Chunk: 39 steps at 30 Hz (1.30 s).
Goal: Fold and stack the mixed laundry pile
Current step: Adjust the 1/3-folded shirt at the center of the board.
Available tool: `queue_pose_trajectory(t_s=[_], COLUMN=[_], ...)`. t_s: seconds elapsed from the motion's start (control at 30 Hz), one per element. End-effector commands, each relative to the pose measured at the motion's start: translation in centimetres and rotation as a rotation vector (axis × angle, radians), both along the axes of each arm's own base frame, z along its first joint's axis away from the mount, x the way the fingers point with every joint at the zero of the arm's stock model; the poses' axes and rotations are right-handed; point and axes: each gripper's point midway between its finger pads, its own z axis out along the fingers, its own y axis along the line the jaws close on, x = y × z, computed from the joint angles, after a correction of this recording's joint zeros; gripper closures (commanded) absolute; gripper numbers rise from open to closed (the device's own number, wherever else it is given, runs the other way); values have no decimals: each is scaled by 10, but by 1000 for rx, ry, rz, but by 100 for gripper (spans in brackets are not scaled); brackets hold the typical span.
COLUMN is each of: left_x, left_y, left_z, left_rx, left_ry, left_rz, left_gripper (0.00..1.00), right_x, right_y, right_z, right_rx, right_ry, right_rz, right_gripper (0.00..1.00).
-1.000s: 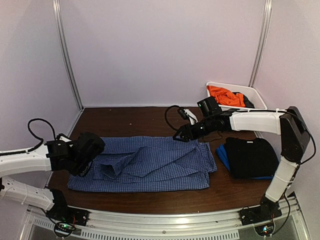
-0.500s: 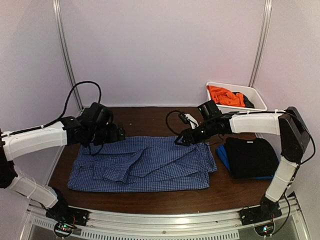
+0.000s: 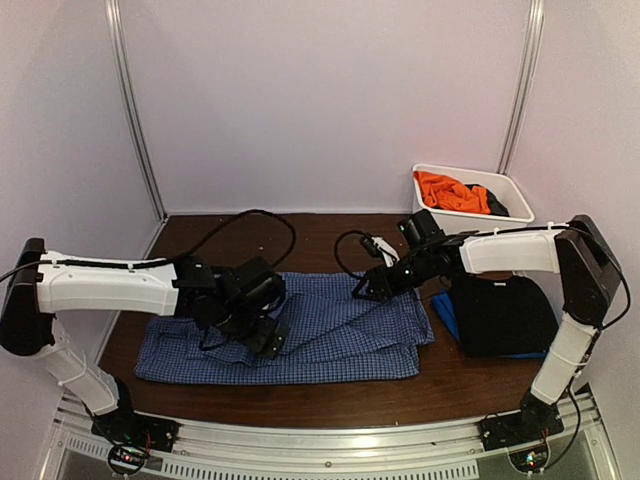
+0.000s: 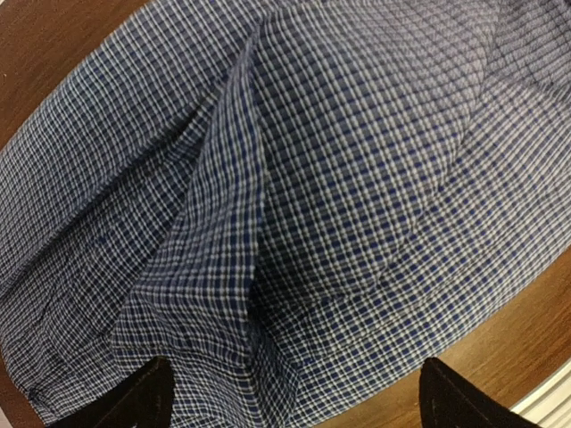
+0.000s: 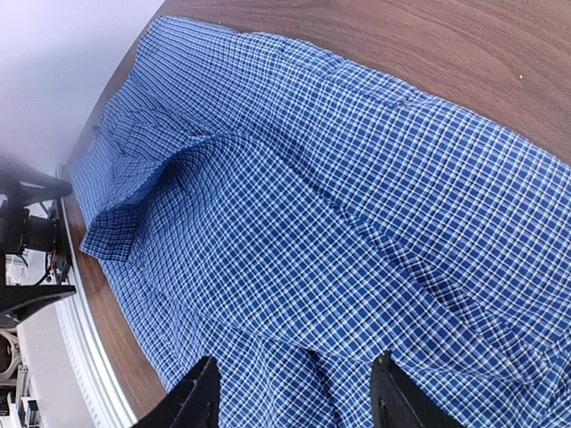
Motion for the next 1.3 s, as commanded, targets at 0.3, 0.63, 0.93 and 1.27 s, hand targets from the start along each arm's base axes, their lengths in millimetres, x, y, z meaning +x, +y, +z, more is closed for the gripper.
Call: queue_pose_trajectory(t_s=[0.3, 0.63, 0.93, 1.27], left_x=[3, 57, 115, 122], left_y=[49, 83, 122, 159], left_z=[-42, -16, -10, 11], left_rx=[354, 336, 450, 556], left_ry=[48, -18, -59, -104], left_rz=[134, 279, 363, 440], left_gripper=[21, 85, 65, 38], right_x=[3, 5, 3, -4], right_y=[6, 4, 2, -8], right_z=[4, 2, 2, 0], right_rx=[51, 40, 30, 0], right_ry=[-7, -15, -13, -14], right_rz=[1, -1, -5, -22], right_gripper=[43, 43, 43, 43])
